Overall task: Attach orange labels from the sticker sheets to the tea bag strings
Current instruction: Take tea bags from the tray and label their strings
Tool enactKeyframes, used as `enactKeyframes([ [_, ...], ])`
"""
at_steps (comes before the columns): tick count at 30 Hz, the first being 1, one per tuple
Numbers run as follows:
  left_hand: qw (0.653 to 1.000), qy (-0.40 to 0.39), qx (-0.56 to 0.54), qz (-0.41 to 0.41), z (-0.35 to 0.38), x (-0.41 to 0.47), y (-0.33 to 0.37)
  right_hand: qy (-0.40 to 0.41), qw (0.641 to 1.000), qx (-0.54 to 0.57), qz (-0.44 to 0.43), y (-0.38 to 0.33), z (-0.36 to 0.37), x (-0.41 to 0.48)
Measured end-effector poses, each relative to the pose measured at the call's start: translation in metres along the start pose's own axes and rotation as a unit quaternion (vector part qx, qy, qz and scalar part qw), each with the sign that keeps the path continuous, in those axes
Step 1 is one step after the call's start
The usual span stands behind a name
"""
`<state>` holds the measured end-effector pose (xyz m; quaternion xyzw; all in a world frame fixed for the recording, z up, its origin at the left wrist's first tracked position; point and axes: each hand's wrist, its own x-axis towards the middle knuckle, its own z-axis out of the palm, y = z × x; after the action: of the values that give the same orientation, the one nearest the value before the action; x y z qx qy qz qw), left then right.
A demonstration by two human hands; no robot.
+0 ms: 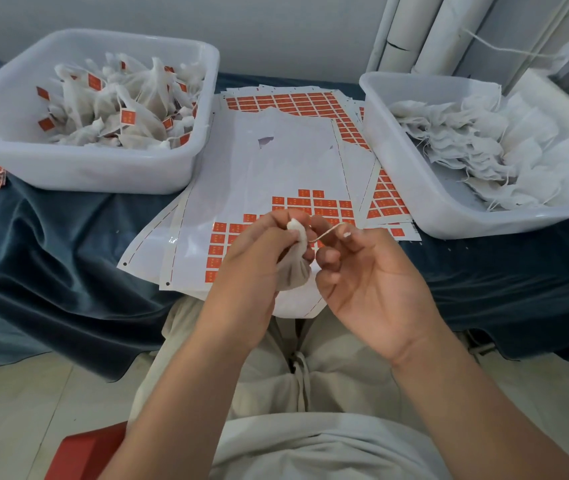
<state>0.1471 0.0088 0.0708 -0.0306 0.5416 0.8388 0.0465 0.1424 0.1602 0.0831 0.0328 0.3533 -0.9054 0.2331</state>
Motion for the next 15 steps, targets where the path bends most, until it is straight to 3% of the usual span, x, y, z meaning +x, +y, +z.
enactKeyframes([
  [6, 0.991, -0.001, 0.113, 0.067, 0.007, -0.006, -0.005, -0.016, 0.997, 0.065, 0.028, -0.001, -0.003, 0.0],
  [11, 0.941, 0.064, 0.295, 0.152, 0.005, -0.003, -0.008, 0.027, 0.998, 0.055, -0.003, -0.005, -0.005, 0.003],
  [15, 0.959, 0.066, 0.243, 0.128, 0.005, -0.003, -0.008, 0.053, 0.997, 0.051, -0.01, -0.013, -0.009, 0.004],
])
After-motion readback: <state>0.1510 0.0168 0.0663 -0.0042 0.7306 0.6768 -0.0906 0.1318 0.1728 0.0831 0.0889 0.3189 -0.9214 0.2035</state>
